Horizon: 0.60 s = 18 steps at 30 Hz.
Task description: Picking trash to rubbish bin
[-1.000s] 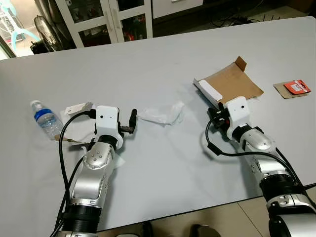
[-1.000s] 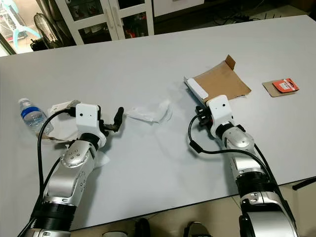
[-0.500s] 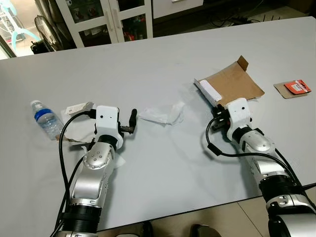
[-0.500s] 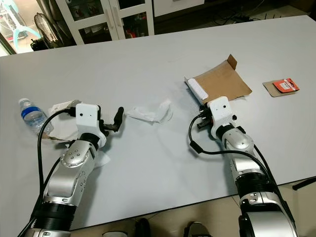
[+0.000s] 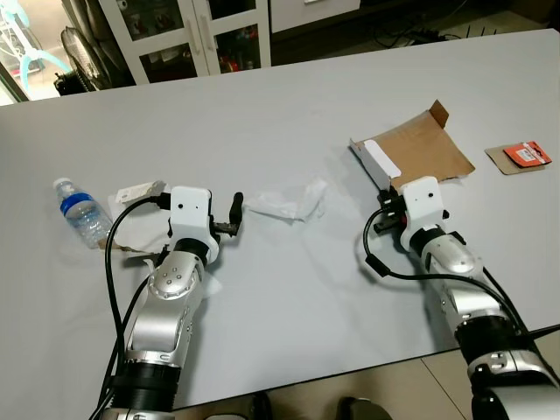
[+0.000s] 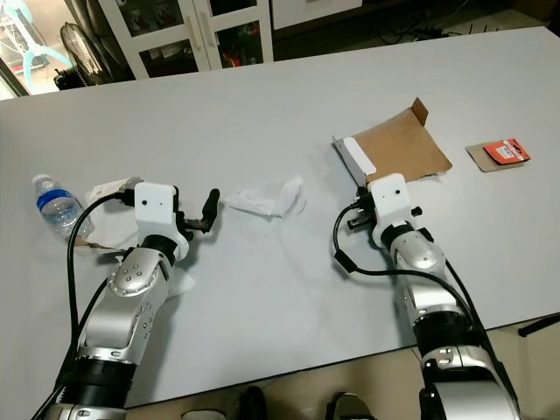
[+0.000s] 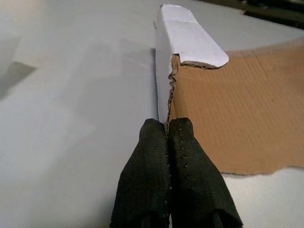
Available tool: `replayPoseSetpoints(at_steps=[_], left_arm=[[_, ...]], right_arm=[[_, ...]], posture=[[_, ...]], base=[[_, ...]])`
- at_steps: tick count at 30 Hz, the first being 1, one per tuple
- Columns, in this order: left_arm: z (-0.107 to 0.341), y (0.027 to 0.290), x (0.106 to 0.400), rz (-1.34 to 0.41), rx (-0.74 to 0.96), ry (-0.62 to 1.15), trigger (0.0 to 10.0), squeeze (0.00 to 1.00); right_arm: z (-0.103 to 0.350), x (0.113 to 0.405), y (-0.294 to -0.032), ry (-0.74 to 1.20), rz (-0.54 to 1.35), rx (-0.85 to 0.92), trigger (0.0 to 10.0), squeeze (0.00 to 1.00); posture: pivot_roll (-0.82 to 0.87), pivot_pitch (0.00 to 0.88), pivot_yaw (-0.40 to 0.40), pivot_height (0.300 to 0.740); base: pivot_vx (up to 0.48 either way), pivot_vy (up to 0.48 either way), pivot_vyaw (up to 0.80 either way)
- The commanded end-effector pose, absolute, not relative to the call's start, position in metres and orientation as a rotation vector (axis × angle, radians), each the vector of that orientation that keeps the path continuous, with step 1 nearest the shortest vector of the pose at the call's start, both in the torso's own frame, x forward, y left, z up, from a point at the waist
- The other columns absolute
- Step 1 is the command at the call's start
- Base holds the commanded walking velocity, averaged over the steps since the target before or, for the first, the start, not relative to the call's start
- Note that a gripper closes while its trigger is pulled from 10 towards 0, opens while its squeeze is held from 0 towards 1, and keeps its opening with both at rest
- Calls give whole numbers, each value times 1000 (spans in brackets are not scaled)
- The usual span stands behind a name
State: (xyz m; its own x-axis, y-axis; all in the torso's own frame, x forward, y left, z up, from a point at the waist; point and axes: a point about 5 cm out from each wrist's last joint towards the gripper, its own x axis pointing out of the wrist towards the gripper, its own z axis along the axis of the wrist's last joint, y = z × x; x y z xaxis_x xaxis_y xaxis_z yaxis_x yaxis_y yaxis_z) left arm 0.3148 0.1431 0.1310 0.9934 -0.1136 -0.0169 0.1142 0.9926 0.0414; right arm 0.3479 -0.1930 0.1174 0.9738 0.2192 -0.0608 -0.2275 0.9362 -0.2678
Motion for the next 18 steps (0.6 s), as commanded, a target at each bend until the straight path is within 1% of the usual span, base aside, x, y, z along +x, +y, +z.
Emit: replayPoseSetpoints(at_steps=[1, 6, 10, 18], left_arm=[[130, 145, 315, -98, 42, 21, 10000, 0], [129, 145, 315, -99, 41, 21, 10000, 0], [129, 145, 315, -101, 43, 23, 10000, 0], [129, 143, 316, -107, 42, 22, 10000, 0]], right_arm=[[117, 344, -192, 20, 196, -277, 0, 0], [119, 337, -187, 2, 162, -251, 0, 0], [124, 325, -181, -30, 127, -242, 0, 0], [135, 304, -182, -82, 52, -231, 0, 0]], posture=[[-34, 159, 74, 740], [-36, 156, 75, 740], [-37, 155, 74, 740], [-49, 150, 77, 740]], base=[[0, 0, 0], [0, 0, 0], [0, 0, 0], [0, 0, 0]])
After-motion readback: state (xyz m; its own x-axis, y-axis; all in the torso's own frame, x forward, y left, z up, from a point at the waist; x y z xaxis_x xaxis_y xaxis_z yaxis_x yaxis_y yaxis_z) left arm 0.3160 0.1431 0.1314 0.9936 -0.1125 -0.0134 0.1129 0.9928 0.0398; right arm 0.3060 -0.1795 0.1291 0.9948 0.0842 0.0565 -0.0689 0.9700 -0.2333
